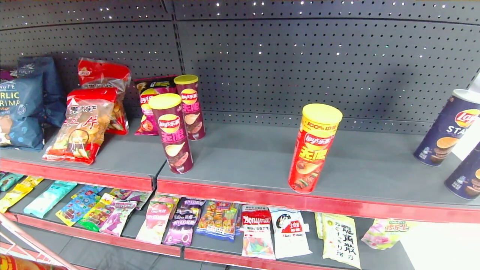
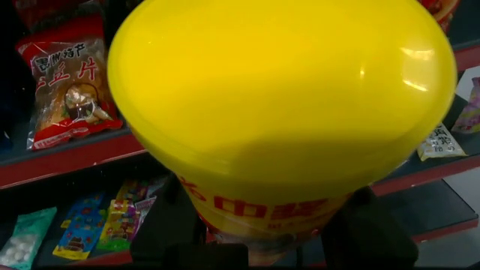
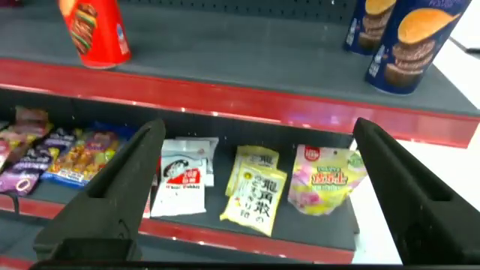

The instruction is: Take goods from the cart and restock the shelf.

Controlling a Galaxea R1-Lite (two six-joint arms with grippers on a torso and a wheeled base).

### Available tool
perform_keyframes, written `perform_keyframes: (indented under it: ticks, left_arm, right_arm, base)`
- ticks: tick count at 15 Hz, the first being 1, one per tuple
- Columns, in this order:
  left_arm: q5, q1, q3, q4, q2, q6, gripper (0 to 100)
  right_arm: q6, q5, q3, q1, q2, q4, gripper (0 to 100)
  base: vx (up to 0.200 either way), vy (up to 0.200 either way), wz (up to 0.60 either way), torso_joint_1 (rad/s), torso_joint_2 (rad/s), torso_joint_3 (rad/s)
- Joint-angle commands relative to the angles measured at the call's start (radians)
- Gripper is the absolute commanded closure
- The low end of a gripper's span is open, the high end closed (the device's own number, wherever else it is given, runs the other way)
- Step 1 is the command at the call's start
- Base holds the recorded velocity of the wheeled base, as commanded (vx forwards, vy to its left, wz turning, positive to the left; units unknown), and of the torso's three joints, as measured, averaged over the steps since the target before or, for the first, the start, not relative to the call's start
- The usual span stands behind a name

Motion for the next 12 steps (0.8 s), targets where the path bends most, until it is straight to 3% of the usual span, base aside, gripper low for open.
perform_keyframes:
  ticks: [1,9,12]
  left_arm:
    - [0.000,0.000,0.003,0.000,-0.010,0.001,100]
    - [-0.006,-0.002,0.002,0.000,-0.015,0.001,100]
    - [-0.006,0.000,0.014,0.001,-0.015,0.001,100]
  right_arm:
    - [0.003,0.004,0.001,0.002,-0.035,-0.001,0]
    - [0.059,0.013,0.001,0.002,-0.035,0.061,0]
    - [0.061,0.008,-0.001,0.002,-0.035,0.061,0]
  base:
    - [0.000,0.000,0.00,0.000,0.00,0.000]
    - [0.000,0.000,0.00,0.000,0.00,0.000]
    - [0.000,0.000,-0.60,0.004,0.00,-0.001]
